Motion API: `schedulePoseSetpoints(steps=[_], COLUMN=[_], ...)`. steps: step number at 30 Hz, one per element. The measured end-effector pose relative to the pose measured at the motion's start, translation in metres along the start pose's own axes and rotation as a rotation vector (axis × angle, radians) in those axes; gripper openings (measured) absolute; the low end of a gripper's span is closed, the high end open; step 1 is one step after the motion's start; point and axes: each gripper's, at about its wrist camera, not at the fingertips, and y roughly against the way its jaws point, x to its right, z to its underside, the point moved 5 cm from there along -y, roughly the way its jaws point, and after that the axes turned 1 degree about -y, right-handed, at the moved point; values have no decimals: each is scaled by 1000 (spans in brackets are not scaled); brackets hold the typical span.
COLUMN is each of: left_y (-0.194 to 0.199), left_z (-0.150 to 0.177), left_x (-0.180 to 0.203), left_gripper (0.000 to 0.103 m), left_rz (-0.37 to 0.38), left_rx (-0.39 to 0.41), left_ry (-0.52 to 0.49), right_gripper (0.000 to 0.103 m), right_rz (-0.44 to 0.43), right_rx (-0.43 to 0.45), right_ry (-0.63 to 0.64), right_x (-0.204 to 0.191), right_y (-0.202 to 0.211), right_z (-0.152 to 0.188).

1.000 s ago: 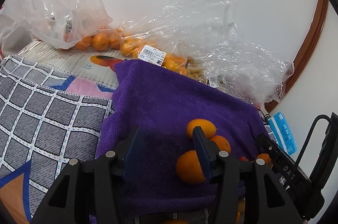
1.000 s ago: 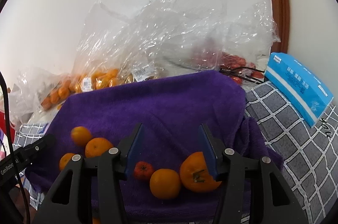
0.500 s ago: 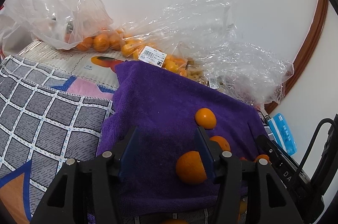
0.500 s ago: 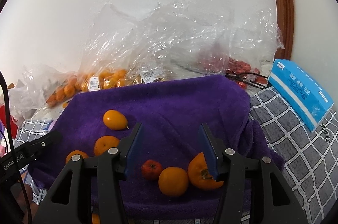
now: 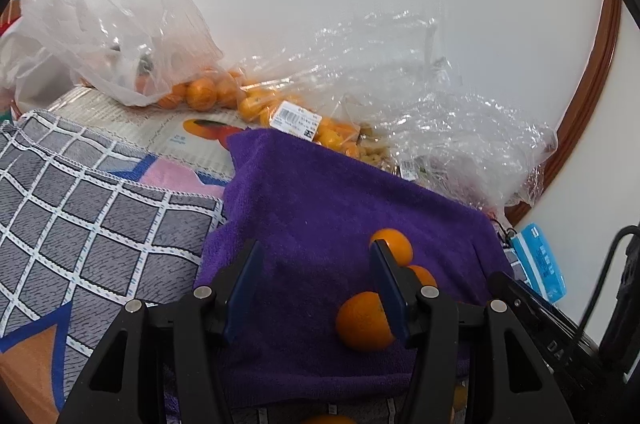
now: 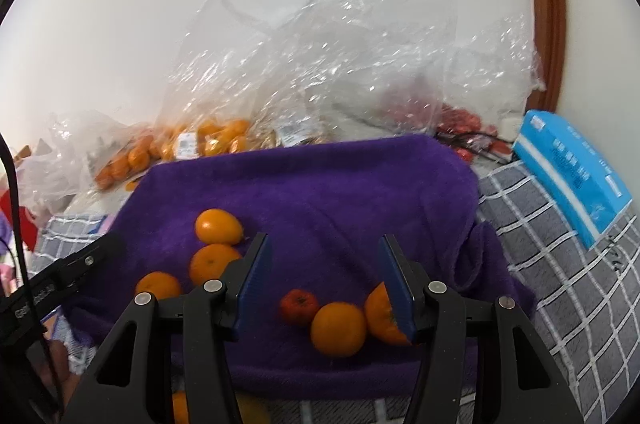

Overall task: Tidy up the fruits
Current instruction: 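Lower the apple and orange onto the towel and open both tools, then withdraw both open tools from the towel toward the remaining fruit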

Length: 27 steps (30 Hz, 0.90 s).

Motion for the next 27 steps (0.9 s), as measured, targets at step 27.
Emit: schedulePoseSetpoints(steps=[27], left_y=[49], left_z=[-5], left_x=[-12], left_gripper=[53], left_rz=[-69], left_rx=[-50], left_ry=[-54], right_gripper=[55], right_rz=[53], right_rx=[-70], right_ry=[46], right_x=[-2], right_y=[64], right_z=[61])
